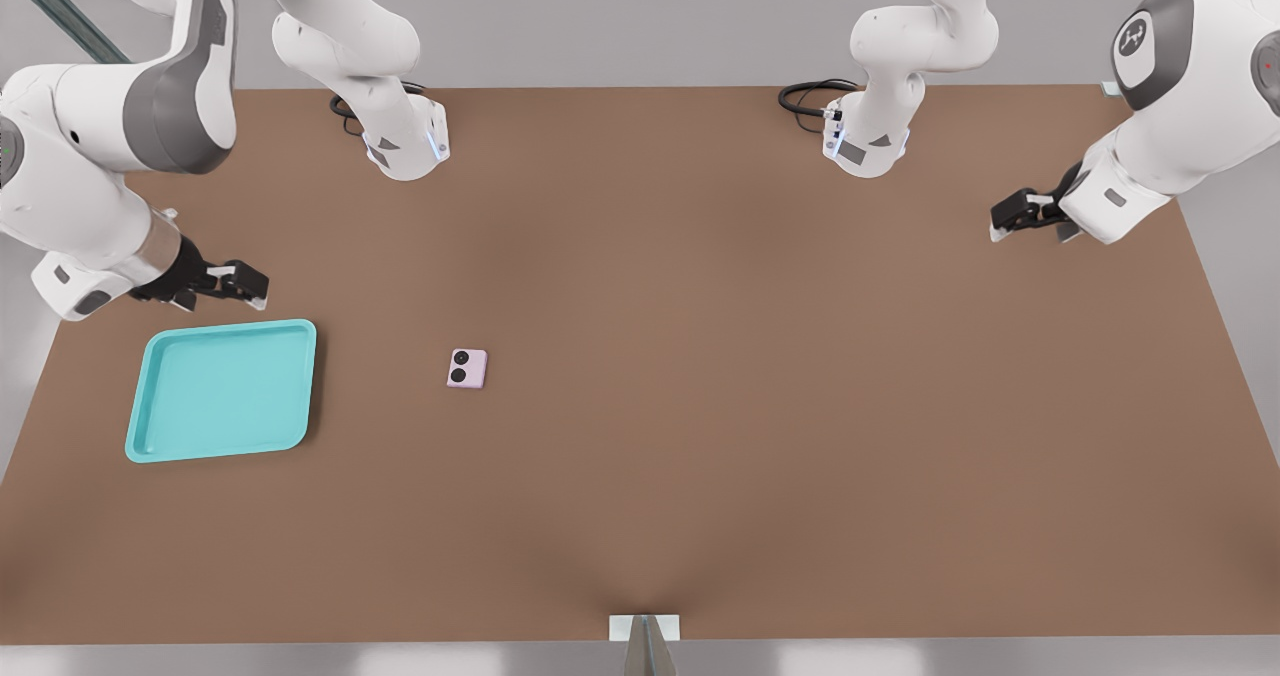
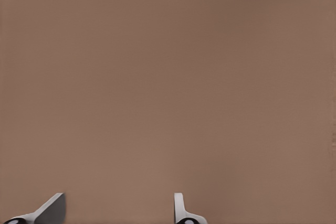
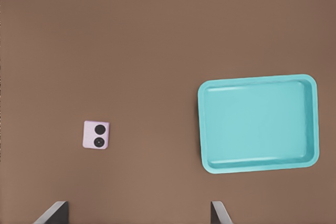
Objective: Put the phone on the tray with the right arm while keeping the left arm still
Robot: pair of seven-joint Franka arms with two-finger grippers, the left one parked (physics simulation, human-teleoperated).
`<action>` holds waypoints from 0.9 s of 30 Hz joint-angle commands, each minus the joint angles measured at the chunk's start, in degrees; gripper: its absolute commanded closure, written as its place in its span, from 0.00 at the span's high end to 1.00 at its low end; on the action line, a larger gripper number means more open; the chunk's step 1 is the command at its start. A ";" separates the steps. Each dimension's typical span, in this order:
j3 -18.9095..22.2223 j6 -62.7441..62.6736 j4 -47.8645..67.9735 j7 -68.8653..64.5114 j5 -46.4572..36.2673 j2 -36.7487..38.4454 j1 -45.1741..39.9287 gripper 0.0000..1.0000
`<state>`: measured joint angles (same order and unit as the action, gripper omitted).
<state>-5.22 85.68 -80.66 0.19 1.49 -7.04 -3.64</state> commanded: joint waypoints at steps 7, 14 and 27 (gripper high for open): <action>-3.48 12.04 -0.98 8.59 -0.09 -10.53 6.89 1.00; -3.57 37.27 -24.27 26.61 1.41 -11.33 12.25 1.00; -4.10 49.31 -32.19 33.03 1.14 -17.57 11.81 1.00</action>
<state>-9.22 128.09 -111.80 20.76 2.68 -24.84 8.17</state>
